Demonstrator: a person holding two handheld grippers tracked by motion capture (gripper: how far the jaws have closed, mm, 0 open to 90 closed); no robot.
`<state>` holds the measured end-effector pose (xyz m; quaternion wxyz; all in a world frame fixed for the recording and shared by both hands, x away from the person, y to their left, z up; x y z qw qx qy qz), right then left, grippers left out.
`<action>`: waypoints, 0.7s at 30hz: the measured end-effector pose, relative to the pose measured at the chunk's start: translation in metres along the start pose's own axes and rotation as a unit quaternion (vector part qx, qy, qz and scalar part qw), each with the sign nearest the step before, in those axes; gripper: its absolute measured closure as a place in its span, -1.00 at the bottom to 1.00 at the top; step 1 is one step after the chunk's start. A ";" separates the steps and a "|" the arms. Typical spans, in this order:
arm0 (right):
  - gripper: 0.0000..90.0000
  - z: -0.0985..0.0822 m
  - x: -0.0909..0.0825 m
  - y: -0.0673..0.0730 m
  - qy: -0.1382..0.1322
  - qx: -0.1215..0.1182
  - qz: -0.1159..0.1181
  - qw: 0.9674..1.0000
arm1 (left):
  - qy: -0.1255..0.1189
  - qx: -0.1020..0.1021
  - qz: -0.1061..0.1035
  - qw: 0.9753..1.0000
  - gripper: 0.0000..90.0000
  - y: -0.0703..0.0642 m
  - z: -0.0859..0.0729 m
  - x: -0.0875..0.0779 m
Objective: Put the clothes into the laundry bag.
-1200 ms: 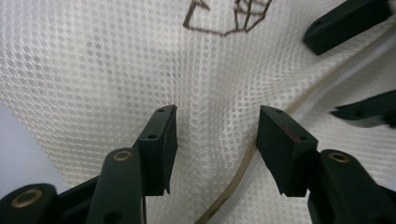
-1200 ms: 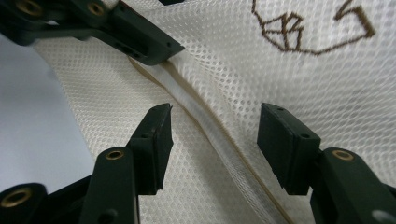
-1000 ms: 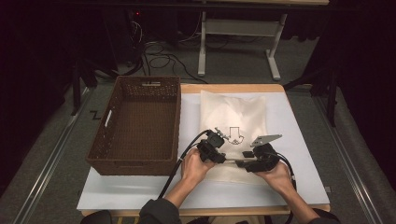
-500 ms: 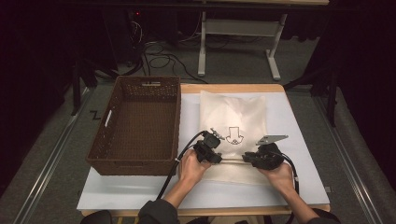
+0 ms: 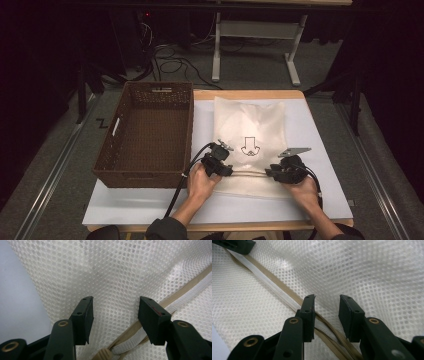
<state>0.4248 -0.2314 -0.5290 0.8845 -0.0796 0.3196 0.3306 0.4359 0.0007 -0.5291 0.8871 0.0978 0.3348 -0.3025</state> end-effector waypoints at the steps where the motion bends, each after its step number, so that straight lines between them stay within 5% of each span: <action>1: 0.47 -0.001 -0.001 -0.001 0.000 0.001 0.000 1.000 | 0.001 0.000 0.000 1.000 0.01 0.001 -0.001 0.001; 10: 0.38 -0.003 -0.003 -0.003 0.003 -0.017 -0.012 1.000 | 0.010 -0.003 0.002 1.000 -0.05 0.002 -0.001 0.004; 21: 0.23 0.004 -0.011 0.000 -0.012 -0.017 -0.016 1.000 | -0.012 -0.002 -0.011 1.000 -0.09 -0.004 0.004 -0.004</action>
Point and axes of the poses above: each handheld gripper's, and its own axes: x roughly forward along the jaws, z roughly out of its top, y roughly to its left, the point moved 4 cm from there along x, roughly forward along the jaws, and after that the axes turned 14 degrees about -y, right-handed, at the moved point
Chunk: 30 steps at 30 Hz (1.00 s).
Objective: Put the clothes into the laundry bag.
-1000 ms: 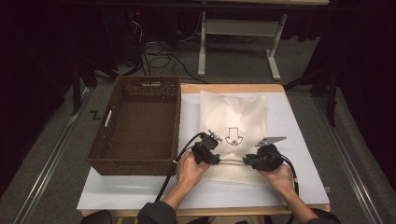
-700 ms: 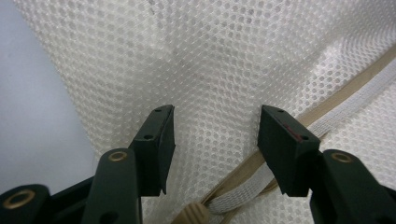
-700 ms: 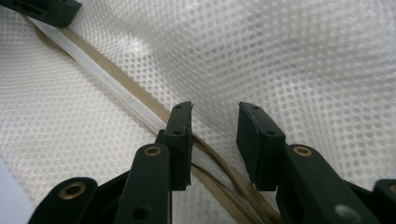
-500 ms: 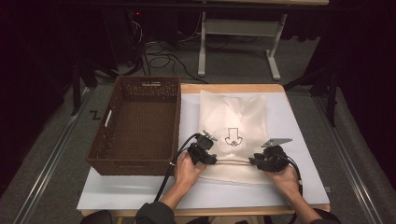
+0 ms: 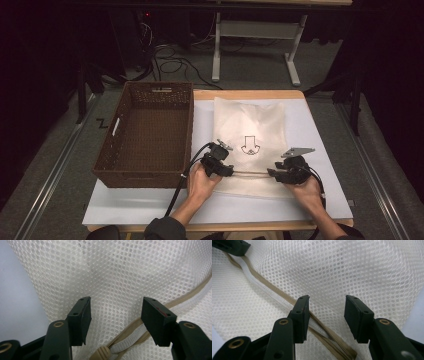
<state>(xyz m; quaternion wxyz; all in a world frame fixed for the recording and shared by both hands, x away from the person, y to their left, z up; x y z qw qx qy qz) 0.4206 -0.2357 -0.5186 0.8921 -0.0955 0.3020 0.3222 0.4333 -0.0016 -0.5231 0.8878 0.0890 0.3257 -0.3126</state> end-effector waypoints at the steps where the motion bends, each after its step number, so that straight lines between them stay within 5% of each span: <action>1: 0.22 0.002 -0.002 0.000 -0.005 0.000 0.000 1.000 | -0.004 -0.001 -0.003 1.000 -0.09 -0.001 0.001 -0.001; 20: 0.22 0.008 -0.021 0.002 -0.054 0.018 0.012 0.998 | -0.045 0.014 -0.034 0.998 -0.07 -0.015 0.013 -0.026; 30: 0.21 0.009 -0.030 0.006 -0.072 0.027 0.019 0.997 | -0.061 0.005 -0.043 0.997 -0.05 -0.013 0.012 -0.037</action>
Point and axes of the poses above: each handheld gripper's, and its own axes: x roughly forward along the jaws, z roughly out of its top, y roughly to its left, the point moved 4 cm from there along x, roughly forward along the jaws, and after that the axes turned 14 degrees about -y, right-handed, at the moved point
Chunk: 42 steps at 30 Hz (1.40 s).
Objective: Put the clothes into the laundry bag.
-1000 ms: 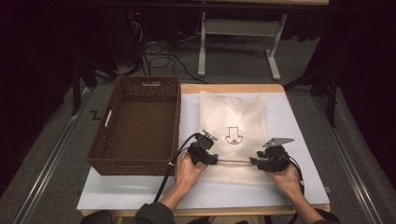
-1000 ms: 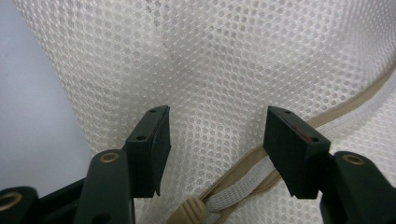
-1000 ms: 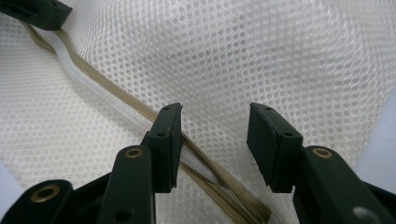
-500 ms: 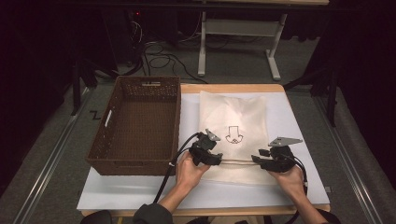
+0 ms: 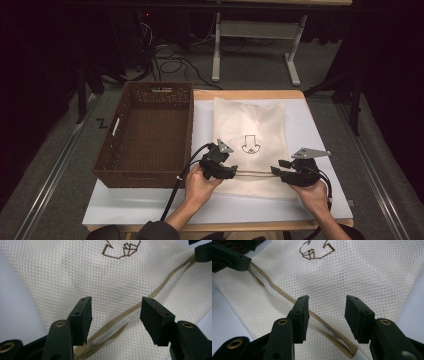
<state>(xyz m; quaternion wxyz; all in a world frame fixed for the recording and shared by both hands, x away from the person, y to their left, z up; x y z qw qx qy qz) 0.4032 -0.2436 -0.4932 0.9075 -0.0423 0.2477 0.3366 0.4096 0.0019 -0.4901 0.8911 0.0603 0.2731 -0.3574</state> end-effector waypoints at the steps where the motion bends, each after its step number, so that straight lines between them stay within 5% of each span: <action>1: 0.20 0.000 -0.001 0.001 -0.001 -0.004 0.001 1.000 | -0.003 -0.003 -0.002 1.000 -0.06 0.000 0.000 -0.001; 20: 0.16 -0.004 -0.014 0.007 -0.012 -0.008 0.015 1.000 | -0.022 -0.004 -0.015 1.000 -0.06 -0.004 0.002 -0.021; 42: 0.12 -0.016 -0.027 0.018 -0.019 0.001 0.031 0.999 | -0.027 -0.009 -0.021 0.999 -0.08 -0.003 -0.018 -0.042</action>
Point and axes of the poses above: each handheld gripper's, and its own axes: x roughly forward along the jaws, z roughly out of its top, y roughly to its left, the point moved 4 cm from there along x, roughly forward along the jaws, and after that the axes turned 14 degrees about -y, right-handed, at the moved point
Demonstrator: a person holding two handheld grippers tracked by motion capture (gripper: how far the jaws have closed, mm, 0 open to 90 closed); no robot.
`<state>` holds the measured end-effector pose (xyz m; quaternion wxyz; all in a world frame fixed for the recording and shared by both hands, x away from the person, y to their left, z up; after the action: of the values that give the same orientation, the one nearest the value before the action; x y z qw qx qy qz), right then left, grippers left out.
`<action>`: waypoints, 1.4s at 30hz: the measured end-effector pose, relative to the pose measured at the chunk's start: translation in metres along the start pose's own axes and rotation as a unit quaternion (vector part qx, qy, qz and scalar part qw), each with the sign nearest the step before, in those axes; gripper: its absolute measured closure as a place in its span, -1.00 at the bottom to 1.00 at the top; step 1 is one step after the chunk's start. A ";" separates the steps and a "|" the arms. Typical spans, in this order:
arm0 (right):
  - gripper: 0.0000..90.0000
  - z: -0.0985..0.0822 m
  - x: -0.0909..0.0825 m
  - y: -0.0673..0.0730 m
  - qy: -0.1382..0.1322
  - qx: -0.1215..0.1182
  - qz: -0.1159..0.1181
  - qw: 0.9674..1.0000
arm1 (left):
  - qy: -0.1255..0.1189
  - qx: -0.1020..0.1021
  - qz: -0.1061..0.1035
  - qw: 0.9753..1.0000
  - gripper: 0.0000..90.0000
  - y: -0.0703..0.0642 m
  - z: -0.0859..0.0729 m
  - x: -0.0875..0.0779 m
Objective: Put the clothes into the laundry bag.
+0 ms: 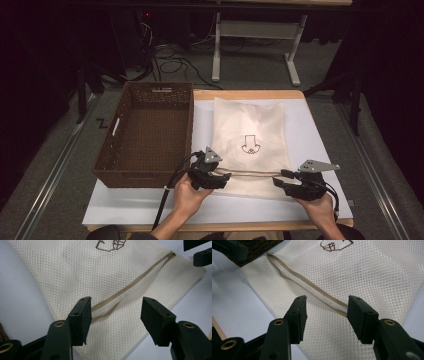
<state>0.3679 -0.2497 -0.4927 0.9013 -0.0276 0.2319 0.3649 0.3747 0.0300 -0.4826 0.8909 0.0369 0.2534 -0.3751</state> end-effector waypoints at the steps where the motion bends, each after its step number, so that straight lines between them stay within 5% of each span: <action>1: 0.12 -0.001 0.001 0.000 0.002 0.003 -0.001 1.000 | -0.001 -0.001 -0.001 1.000 -0.08 0.000 -0.001 -0.001; 20: 0.12 -0.015 0.009 0.013 0.019 -0.006 0.008 1.000 | -0.016 -0.022 0.005 1.000 -0.11 0.007 -0.026 -0.013; 42: 0.09 -0.037 0.010 0.013 0.028 -0.038 -0.017 0.999 | -0.011 -0.028 0.008 1.000 -0.12 0.003 -0.049 -0.009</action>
<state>0.3505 -0.2414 -0.5288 0.8989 -0.0760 0.2422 0.3572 0.3509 0.0500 -0.5212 0.8972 0.0094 0.2538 -0.3612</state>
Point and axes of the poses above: each handheld gripper's, and its own axes: x roughly forward along the jaws, z roughly out of its top, y roughly to its left, the point moved 4 cm from there along x, roughly forward along the jaws, and after that the axes turned 14 degrees about -y, right-handed, at the moved point
